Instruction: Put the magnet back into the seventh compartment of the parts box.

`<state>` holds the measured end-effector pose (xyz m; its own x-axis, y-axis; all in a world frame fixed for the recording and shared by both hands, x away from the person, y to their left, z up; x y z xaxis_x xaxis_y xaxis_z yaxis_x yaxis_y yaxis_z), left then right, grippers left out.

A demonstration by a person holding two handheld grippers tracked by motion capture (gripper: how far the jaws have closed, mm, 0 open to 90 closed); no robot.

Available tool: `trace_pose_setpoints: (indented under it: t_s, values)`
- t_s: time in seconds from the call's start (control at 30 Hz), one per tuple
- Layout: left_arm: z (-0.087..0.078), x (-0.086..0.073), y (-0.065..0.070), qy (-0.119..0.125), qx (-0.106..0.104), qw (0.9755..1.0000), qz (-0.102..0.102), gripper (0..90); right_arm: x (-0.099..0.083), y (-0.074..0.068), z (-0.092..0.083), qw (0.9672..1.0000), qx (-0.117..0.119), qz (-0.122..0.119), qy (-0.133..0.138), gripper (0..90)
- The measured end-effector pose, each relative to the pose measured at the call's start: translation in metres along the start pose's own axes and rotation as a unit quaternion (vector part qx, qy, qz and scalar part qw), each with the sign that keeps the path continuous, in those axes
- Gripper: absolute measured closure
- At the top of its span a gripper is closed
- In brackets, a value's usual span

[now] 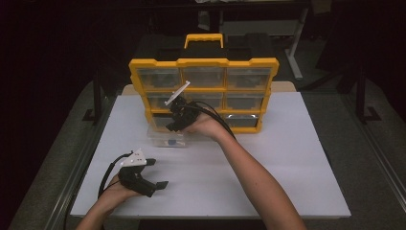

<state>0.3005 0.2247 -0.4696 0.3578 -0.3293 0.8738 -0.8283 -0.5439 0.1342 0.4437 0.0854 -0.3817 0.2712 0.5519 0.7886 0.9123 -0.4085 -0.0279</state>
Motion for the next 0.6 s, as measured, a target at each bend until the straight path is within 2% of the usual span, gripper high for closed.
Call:
trace_pose_setpoints:
  t_s: [0.17, 0.23, 0.6]
  values:
    - [-0.001, 0.001, -0.001, 0.000, 0.000, 1.0000, -0.001, 0.0, 0.001, -0.001, -0.008, 1.0000, -0.003, 0.005, 0.003, 48.0]
    - [-0.001, 0.001, -0.001, 0.000, 0.002, 1.0000, -0.001, 0.0, -0.001, 0.000, -0.015, 0.9997, 0.002, 0.020, 0.014, 46.2]
    - [-0.001, 0.000, -0.002, -0.002, 0.002, 1.0000, 0.004, 0.0, -0.014, 0.004, -0.036, 0.9992, -0.004, 0.029, 0.027, 35.8]
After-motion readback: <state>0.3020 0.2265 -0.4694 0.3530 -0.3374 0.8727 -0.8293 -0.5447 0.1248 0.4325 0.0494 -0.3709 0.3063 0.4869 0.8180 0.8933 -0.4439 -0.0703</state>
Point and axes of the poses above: each handheld gripper's, and its own axes: z roughly forward along the jaws, x roughly out of its top, y roughly to its right, the point moved 5 cm from there along z, roughly forward along the jaws, and after that the axes turned 10 degrees about y, right-handed, at the moved point
